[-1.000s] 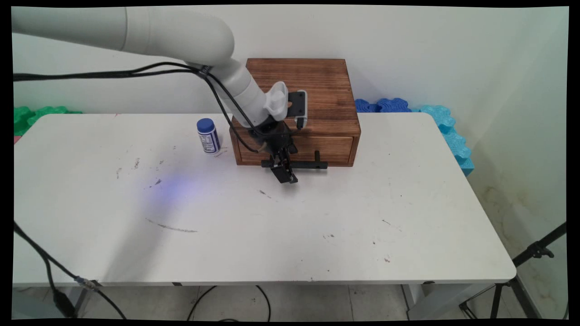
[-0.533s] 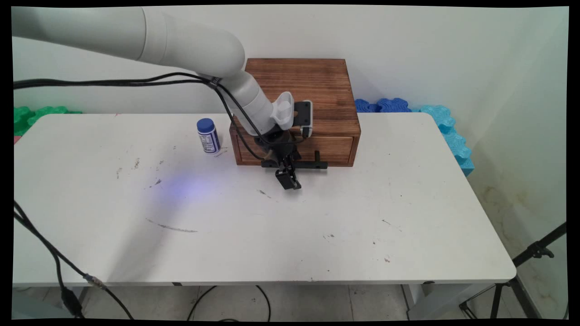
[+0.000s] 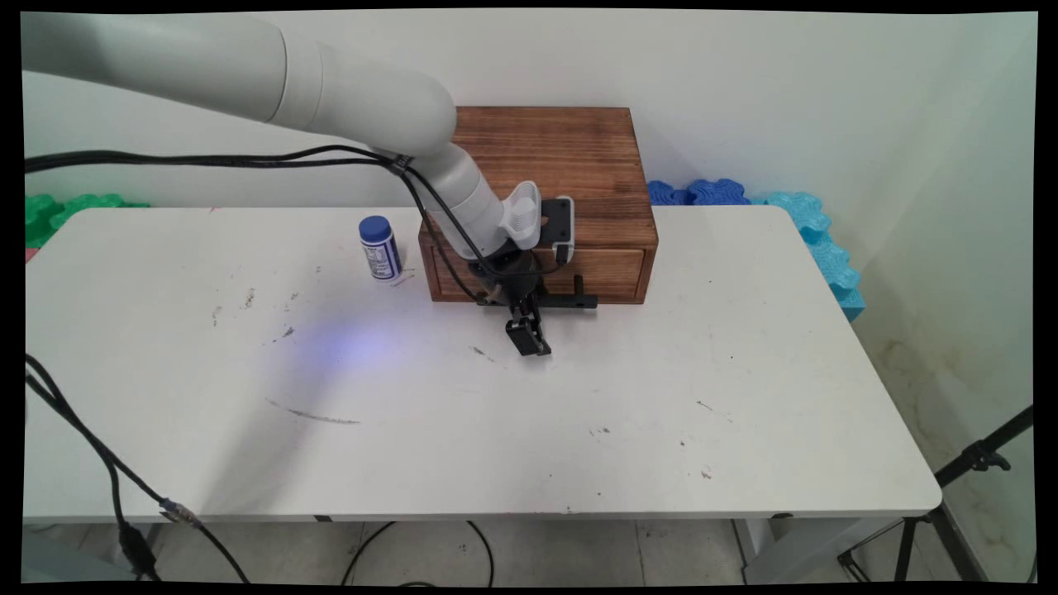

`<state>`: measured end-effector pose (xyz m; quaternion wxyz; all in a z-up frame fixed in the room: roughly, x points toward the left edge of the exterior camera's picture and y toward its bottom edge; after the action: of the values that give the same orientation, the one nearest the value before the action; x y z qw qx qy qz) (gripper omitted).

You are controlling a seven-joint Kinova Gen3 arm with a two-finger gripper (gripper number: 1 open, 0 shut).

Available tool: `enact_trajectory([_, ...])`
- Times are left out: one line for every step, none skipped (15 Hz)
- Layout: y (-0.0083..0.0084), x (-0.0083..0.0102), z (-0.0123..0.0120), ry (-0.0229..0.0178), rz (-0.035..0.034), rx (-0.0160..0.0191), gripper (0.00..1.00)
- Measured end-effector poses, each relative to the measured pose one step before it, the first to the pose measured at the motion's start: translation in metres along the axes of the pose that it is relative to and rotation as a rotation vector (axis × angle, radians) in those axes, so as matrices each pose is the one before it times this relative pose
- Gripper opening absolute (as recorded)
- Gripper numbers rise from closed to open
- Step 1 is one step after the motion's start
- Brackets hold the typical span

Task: Open the drawer

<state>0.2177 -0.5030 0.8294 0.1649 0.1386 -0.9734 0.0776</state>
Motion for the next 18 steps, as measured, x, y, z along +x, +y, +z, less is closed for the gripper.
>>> enact_trajectory([0.00111,-0.00056,0.00104,-0.00269,-0.00062,-0.00201,1.0])
enact_trajectory([0.00084,-0.0004,0.00068,-0.00198,-0.00019,-0.00148,1.0])
enact_trajectory([0.00161,-0.00063,0.00089,-0.00277,0.00092,-0.00244,1.0])
enact_trajectory([0.00103,-0.00056,0.00048,-0.00148,0.00047,-0.0012,1.0])
enact_trajectory([0.00154,-0.00063,0.00056,-0.00232,0.00215,-0.00142,1.0])
enact_trajectory([0.0012,-0.00037,0.00037,-0.00188,0.00242,-0.00108,1.0])
enact_trajectory([0.00221,-0.00059,0.00014,-0.00236,0.00344,-0.00164,1.0])
enact_trajectory([0.003,-0.00027,0.0002,-0.00254,0.00473,-0.00259,1.0])
enact_trajectory([0.00325,-0.0002,-0.00031,-0.00126,0.00349,-0.0022,1.0])
enact_trajectory([0.00326,0.00044,-0.00038,-0.0006,0.00373,-0.00228,1.0])
enact_trajectory([0.00393,0.00098,-0.00058,-0.00008,0.00422,-0.0028,1.0])
enact_trajectory([0.00444,0.00078,-0.00102,-0.0001,0.00353,-0.00245,1.0])
enact_trajectory([0.00408,0.00095,-0.00098,0.00016,0.00309,-0.00221,1.0])
enact_trajectory([0.00486,0.00111,-0.00124,0.00019,0.00379,-0.00256,1.0])
enact_trajectory([0.00511,0.00107,-0.00126,-0.00015,0.00401,-0.00266,1.0])
enact_trajectory([0.00468,0.0007,-0.00111,-0.00035,0.00349,-0.00231,1.0])
enact_trajectory([0.00539,0.00047,-0.00135,-0.00076,0.00342,-0.00224,1.0])
enact_trajectory([0.0055,0.00041,-0.00108,-0.0017,0.0041,-0.00245,1.0])
